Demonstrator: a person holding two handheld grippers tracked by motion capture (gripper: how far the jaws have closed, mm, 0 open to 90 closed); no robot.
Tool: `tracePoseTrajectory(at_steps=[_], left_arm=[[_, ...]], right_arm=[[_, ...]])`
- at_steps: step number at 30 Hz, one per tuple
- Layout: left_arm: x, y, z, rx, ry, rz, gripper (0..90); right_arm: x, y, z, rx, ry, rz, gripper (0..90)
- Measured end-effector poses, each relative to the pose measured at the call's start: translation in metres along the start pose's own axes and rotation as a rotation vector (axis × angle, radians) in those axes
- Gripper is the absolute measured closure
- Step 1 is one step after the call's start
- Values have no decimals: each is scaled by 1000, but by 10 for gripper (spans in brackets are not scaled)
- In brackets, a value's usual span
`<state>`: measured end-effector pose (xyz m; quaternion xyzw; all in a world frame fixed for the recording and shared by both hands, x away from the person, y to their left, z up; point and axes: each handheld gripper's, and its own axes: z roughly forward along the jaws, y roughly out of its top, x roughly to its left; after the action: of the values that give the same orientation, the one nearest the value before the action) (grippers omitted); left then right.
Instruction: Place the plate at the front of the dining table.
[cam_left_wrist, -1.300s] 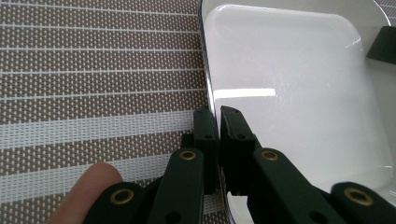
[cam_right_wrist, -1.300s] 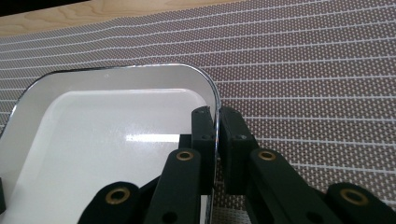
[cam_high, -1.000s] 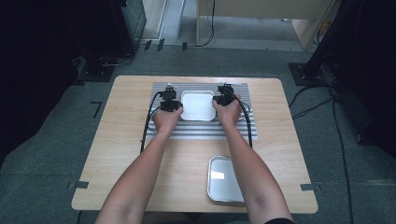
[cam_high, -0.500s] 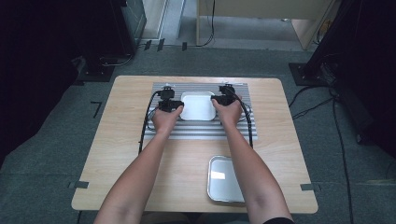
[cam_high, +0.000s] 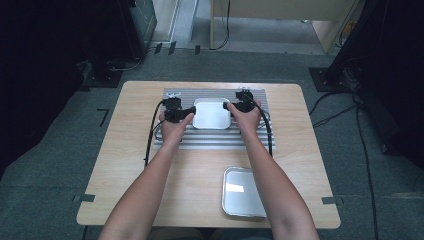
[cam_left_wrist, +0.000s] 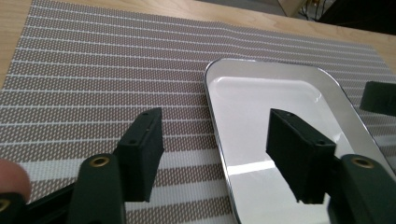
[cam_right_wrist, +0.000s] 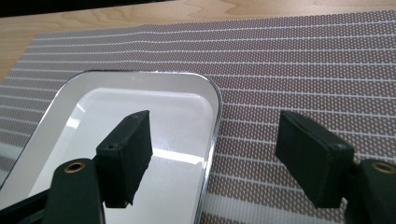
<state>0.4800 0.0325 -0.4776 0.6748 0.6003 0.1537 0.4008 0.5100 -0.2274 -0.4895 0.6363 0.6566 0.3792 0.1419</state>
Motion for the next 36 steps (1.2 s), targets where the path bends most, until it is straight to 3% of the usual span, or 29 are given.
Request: tracePoseTrajectory(at_steps=[6,10,14,17,27,36], left_arm=[[3,-3,-13,17,-25,3,210],[9,-5,-24,8,-54,-5,185],[11,-9,-31,6,-52,-4,184],[12,-14,-34,10,-32,22,177],[12,-21,-53,-19,-69,72,128],[14,-29,-69,-32,-76,97,116]], right_arm=[[-7,-6,-21,-43,57,-12,258],[-10,-11,-33,-62,46,-45,253],[-16,-17,-44,-77,59,-75,225],[-20,-20,-52,-93,56,-73,208],[-23,-37,-73,-98,60,-119,185],[-38,-57,-91,-95,49,-126,185]])
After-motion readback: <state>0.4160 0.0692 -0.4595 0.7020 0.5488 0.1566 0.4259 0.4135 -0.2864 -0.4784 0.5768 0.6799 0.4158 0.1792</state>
